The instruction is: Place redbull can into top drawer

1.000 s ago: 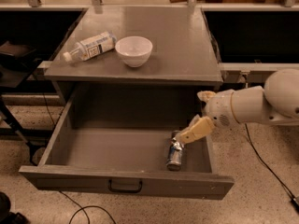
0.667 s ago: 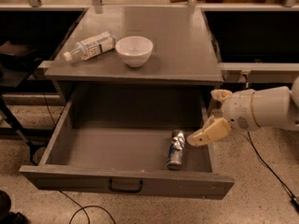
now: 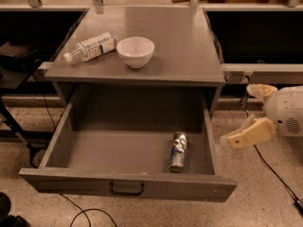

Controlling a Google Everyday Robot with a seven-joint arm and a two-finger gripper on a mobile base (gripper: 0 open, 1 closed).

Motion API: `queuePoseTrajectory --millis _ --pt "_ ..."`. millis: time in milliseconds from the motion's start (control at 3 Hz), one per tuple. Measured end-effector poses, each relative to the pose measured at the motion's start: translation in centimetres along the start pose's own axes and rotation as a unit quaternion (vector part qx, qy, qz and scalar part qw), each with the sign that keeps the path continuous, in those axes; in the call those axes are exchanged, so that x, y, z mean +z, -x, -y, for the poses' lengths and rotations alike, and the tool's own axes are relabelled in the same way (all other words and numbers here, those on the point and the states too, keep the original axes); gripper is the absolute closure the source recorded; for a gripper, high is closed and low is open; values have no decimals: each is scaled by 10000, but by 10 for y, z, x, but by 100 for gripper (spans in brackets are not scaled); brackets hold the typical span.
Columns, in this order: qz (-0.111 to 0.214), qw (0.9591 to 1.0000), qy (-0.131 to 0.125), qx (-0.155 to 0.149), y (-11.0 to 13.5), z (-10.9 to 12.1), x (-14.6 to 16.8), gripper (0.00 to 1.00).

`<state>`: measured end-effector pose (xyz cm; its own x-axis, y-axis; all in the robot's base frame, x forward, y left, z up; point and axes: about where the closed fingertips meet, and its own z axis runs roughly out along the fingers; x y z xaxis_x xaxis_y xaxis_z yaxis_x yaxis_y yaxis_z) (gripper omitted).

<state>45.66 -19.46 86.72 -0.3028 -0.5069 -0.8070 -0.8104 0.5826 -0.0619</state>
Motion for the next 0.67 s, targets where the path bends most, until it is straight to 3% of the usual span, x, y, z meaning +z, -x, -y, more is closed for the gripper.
queuePoseTrajectory --millis 333,667 --pt "-6 9990 -451 62 10 6 -69 0" --pt "-6 9990 -451 62 10 6 -69 0"
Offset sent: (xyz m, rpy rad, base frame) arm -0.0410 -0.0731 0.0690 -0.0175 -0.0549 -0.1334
